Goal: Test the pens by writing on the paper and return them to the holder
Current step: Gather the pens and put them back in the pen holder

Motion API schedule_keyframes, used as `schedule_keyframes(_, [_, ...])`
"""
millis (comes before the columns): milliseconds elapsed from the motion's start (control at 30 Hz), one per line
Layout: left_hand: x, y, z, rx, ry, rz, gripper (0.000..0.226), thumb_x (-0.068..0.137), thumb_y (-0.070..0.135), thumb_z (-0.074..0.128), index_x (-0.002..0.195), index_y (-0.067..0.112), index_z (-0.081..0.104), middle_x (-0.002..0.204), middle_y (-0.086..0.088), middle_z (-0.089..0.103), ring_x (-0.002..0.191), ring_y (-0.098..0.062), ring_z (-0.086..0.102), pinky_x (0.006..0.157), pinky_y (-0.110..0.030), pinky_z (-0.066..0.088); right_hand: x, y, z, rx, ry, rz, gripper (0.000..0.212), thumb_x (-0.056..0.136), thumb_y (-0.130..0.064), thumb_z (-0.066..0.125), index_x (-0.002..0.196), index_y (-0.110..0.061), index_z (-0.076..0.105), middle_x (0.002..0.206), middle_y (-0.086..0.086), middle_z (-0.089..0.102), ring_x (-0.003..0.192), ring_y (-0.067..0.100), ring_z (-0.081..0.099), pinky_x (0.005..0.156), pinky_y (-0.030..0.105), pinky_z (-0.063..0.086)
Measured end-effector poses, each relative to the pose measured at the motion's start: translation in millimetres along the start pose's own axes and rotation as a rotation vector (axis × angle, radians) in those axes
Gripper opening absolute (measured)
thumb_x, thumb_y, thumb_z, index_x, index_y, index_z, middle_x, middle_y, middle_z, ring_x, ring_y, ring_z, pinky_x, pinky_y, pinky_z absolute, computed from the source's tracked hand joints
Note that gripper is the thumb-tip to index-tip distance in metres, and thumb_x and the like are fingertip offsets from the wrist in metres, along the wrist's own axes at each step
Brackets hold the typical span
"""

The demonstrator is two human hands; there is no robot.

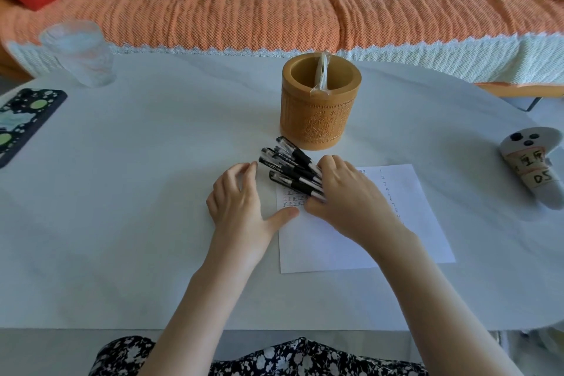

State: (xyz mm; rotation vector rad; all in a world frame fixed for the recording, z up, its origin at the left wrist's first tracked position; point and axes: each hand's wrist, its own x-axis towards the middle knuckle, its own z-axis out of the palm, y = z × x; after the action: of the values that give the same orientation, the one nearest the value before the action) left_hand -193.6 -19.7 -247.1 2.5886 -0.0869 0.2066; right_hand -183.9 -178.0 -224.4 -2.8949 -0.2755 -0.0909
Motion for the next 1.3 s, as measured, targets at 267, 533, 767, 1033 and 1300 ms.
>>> schedule_keyframes(267, [-0.7, 1.0, -0.2, 0.007, -0.004, -0.007, 0.089, 0.070, 0.056, 0.068, 0.140, 0.012, 0.035, 0.142, -0.005, 0.032, 0.134, -0.024, 0.024, 0.105, -0.034, 0.016, 0.3, -3.9, -1.7, 0.094, 0.004, 0.080, 0.025, 0.083, -0.020, 0.060, 0.091, -0.013, 0.037, 0.087, 0.000, 0.044, 0.077, 0.020, 0.039, 0.062, 0.029, 0.027])
schedule_keyframes(533, [-0.1, 0.8, 0.0, -0.006, -0.041, -0.015, 0.090, 0.075, 0.054, 0.065, 0.145, 0.016, 0.024, 0.147, -0.002, 0.024, 0.137, -0.021, 0.018, 0.106, -0.032, 0.013, -14.0, 2.3, -26.6, 0.698, 0.108, 0.175, 0.020, 0.077, -0.009, 0.061, 0.076, -0.021, 0.045, 0.057, -0.006, 0.048, 0.045, 0.005, 0.044, 0.043, 0.014, 0.033])
schedule_keyframes(767, [12.1, 2.5, -12.8, -0.262, 0.038, -0.053, 0.072, 0.080, 0.036, 0.067, 0.141, 0.015, 0.035, 0.144, -0.005, 0.031, 0.135, -0.021, 0.027, 0.107, -0.031, 0.018, -24.6, 10.4, -39.0, 1.316, 0.139, 0.238, 0.003, 0.082, -0.010, 0.053, 0.081, -0.009, 0.050, 0.055, 0.000, 0.057, 0.056, 0.024, 0.052, 0.053, 0.032, 0.042])
schedule_keyframes(1033, [80.1, 48.1, -27.8, -0.528, -0.159, -0.007, 0.105, 0.070, 0.031, 0.079, 0.148, 0.018, 0.010, 0.154, -0.003, 0.011, 0.141, -0.017, 0.017, 0.109, -0.033, 0.024, -26.8, 7.4, -48.4, 1.566, 0.179, 0.258, 0.017, 0.091, -0.002, 0.046, 0.077, -0.010, 0.049, 0.055, 0.000, 0.052, 0.052, 0.018, 0.049, 0.055, 0.032, 0.040])
schedule_keyframes(1300, [122.9, 64.4, -23.7, -0.613, -0.183, 0.066, 0.107, 0.059, 0.018, 0.087, 0.144, 0.016, 0.022, 0.143, -0.001, 0.039, 0.126, -0.017, 0.040, 0.106, -0.036, 0.036, -23.9, 8.4, -56.9, 1.620, 0.214, 0.255, 0.019, 0.091, 0.000, 0.044, 0.076, -0.009, 0.049, 0.057, 0.004, 0.049, 0.049, 0.017, 0.046, 0.051, 0.027, 0.042])
